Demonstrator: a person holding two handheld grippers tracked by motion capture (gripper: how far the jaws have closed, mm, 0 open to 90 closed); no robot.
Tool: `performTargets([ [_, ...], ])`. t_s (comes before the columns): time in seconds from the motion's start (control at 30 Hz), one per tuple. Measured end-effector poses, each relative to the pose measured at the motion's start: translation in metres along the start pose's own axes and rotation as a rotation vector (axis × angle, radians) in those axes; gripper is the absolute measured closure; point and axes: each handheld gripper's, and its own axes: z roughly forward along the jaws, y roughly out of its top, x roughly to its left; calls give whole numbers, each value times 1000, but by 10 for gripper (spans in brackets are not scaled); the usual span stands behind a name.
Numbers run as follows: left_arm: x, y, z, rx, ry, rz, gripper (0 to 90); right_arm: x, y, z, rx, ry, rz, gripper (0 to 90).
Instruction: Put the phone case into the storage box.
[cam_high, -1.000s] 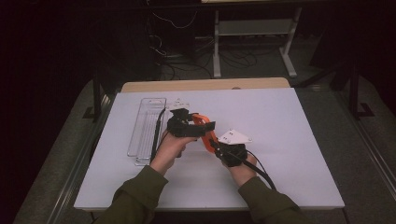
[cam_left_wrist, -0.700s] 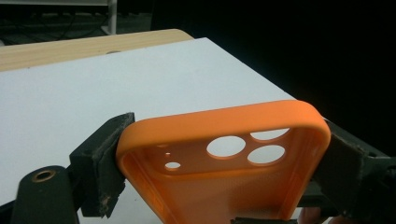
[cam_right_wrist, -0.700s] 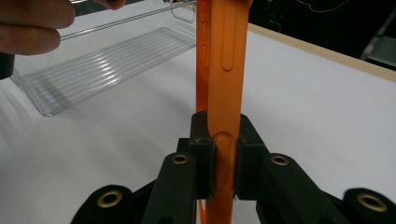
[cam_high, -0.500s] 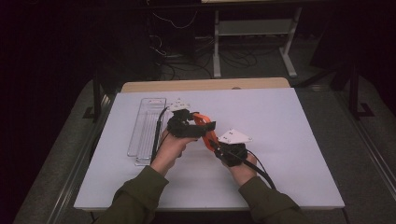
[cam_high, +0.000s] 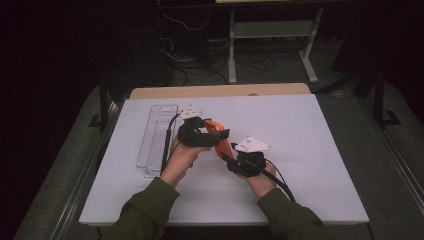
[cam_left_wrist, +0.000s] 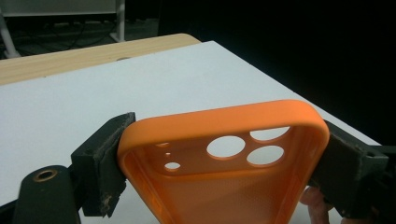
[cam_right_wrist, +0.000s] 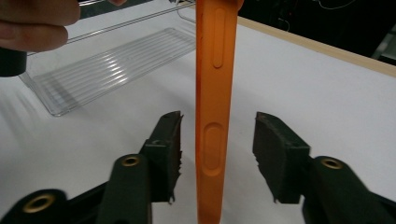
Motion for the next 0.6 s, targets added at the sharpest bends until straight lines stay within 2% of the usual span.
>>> performTargets([
  [0.17,2,0,-1,-1,8,3,144,-4,1,-1,3,11,8,364],
  [0.23,2,0,-1,-4,9,-8,144,-6,2,-1,17,24,13,323],
  [0.27,2,0,-1,-3,10,-6,144,-7,2,0,23,17,12,302],
  [0.33,2,0,-2,-3,11,-1,144,-9,2,0,40,34,29,252],
  [0.47,2,1,-2,-8,11,-2,144,-12,2,2,70,41,23,129],
  [0.53,2,1,-3,-9,11,-1,144,-13,2,2,79,49,10,116],
  [0.6,2,1,-3,-11,12,-4,144,-16,2,3,90,64,7,63],
])
